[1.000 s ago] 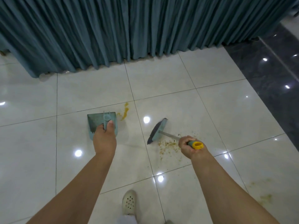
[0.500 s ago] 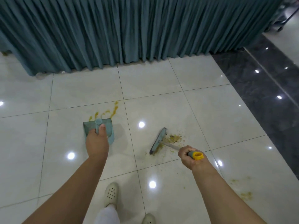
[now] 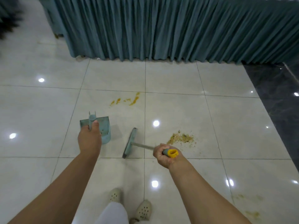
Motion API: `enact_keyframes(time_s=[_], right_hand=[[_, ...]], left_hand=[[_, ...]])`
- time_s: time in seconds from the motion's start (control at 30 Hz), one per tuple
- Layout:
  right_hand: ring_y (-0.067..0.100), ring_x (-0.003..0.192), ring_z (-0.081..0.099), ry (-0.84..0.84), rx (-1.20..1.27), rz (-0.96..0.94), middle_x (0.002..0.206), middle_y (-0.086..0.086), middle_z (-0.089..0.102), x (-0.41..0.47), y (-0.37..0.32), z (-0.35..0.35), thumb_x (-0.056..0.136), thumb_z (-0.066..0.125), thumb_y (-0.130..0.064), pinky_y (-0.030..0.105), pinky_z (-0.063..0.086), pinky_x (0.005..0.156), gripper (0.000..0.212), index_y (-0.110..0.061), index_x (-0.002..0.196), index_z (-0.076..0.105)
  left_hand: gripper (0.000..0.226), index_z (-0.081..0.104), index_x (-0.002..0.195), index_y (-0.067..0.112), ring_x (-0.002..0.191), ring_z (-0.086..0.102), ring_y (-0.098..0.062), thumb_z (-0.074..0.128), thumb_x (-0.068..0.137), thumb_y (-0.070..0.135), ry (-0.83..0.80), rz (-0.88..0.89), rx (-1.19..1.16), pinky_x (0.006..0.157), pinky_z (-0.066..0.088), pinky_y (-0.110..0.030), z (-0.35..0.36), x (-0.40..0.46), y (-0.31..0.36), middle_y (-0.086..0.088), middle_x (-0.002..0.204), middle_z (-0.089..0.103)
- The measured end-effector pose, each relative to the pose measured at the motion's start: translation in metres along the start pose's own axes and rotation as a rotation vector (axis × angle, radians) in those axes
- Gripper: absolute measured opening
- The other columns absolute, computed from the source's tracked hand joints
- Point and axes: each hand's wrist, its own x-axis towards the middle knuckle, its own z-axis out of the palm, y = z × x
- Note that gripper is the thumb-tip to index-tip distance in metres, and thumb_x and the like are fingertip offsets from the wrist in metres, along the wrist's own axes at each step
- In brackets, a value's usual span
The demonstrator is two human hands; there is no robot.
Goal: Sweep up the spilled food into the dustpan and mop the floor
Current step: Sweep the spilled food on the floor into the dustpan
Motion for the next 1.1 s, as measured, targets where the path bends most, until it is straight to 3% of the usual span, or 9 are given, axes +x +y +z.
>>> enact_keyframes(time_s=[0.07, 0.17, 0.3, 0.43, 0.57, 0.63, 0.8, 0.97, 1.1], right_hand=[[0.005, 0.053, 0.036, 0.033, -0.051, 0.041, 0.064, 0.002, 0.039, 0.015, 0.02, -0.001, 0.098, 0.043, -0.007, 0.015, 0.037, 0.027, 0.023, 0.008, 0.082, 0.048], [0.006, 0.053, 0.035, 0.074, -0.119, 0.103, 0.063, 0.003, 0.038, 0.035, 0.047, -0.002, 0.098, 0.041, -0.005, 0.015, 0.036, 0.025, 0.021, -0.002, 0.078, 0.044], [0.008, 0.053, 0.035, 0.117, -0.212, 0.148, 0.06, 0.003, 0.037, 0.056, 0.069, -0.014, 0.098, 0.043, -0.006, 0.015, 0.035, 0.025, 0.021, -0.004, 0.077, 0.043], [0.006, 0.054, 0.035, 0.149, -0.257, 0.097, 0.071, 0.006, 0.04, 0.06, 0.071, -0.028, 0.099, 0.042, -0.009, 0.014, 0.037, 0.026, 0.018, 0.001, 0.085, 0.046], [0.01, 0.039, 0.042, 0.132, -0.215, 0.031, 0.06, 0.015, 0.045, 0.049, 0.052, -0.037, 0.099, 0.043, -0.011, 0.015, 0.038, 0.027, 0.019, 0.001, 0.085, 0.047], [0.012, 0.037, 0.043, 0.123, -0.176, 0.001, 0.067, 0.01, 0.043, 0.042, 0.039, -0.041, 0.099, 0.043, -0.012, 0.015, 0.038, 0.028, 0.018, 0.0, 0.087, 0.046], [0.017, 0.026, 0.041, 0.118, -0.17, -0.088, 0.074, 0.005, 0.039, 0.018, 0.007, -0.047, 0.101, 0.042, -0.015, 0.017, 0.037, 0.025, 0.017, 0.0, 0.092, 0.045], [0.004, 0.046, 0.04, 0.109, -0.117, -0.177, 0.073, 0.007, 0.04, -0.003, -0.011, -0.053, 0.103, 0.039, -0.018, 0.016, 0.038, 0.027, 0.023, 0.0, 0.089, 0.045], [0.009, 0.039, 0.041, 0.09, -0.115, -0.256, 0.075, 0.005, 0.038, -0.01, -0.006, -0.059, 0.103, 0.036, -0.016, 0.015, 0.037, 0.026, 0.025, 0.002, 0.088, 0.045]], left_hand=[[0.049, 0.058, 0.104, -0.003, 0.081, 0.058, -0.03, 0.044, 0.096, 0.043, 0.021, 0.001, 0.015, 0.073, 0.049, -0.037, -0.015, 0.004, -0.008, -0.018, 0.092, 0.061], [0.043, 0.057, 0.095, 0.002, 0.073, 0.054, -0.027, 0.044, 0.096, 0.043, 0.049, -0.01, 0.03, 0.065, 0.043, -0.033, -0.035, 0.011, -0.019, -0.014, 0.084, 0.058], [0.037, 0.056, 0.09, 0.005, 0.07, 0.055, -0.025, 0.046, 0.095, 0.04, 0.058, -0.03, 0.038, 0.063, 0.043, -0.032, -0.054, 0.019, -0.036, -0.01, 0.079, 0.057], [0.035, 0.054, 0.087, 0.006, 0.061, 0.052, -0.019, 0.047, 0.094, 0.04, 0.041, -0.074, -0.004, 0.052, 0.039, -0.026, -0.064, 0.022, -0.049, -0.004, 0.068, 0.053], [0.04, 0.049, 0.073, 0.008, 0.062, 0.049, -0.022, 0.046, 0.095, 0.041, 0.014, -0.086, 0.009, 0.06, 0.04, -0.029, -0.06, 0.019, -0.052, -0.004, 0.065, 0.049], [0.042, 0.047, 0.067, 0.01, 0.064, 0.049, -0.023, 0.045, 0.095, 0.042, -0.002, -0.093, 0.029, 0.059, 0.039, -0.029, -0.056, 0.016, -0.053, -0.004, 0.065, 0.049], [0.04, 0.054, 0.09, 0.004, 0.066, 0.052, -0.023, 0.045, 0.094, 0.043, -0.072, -0.096, 0.012, 0.057, 0.042, -0.029, -0.043, 0.013, -0.058, -0.006, 0.072, 0.053], [0.042, 0.055, 0.09, 0.004, 0.07, 0.054, -0.026, 0.046, 0.094, 0.045, -0.123, -0.066, -0.009, 0.065, 0.045, -0.035, -0.041, 0.014, -0.056, -0.012, 0.078, 0.057], [0.038, 0.052, 0.079, 0.01, 0.061, 0.048, -0.02, 0.045, 0.094, 0.045, -0.152, -0.064, -0.083, 0.057, 0.041, -0.03, -0.041, 0.015, -0.047, -0.004, 0.069, 0.053]])
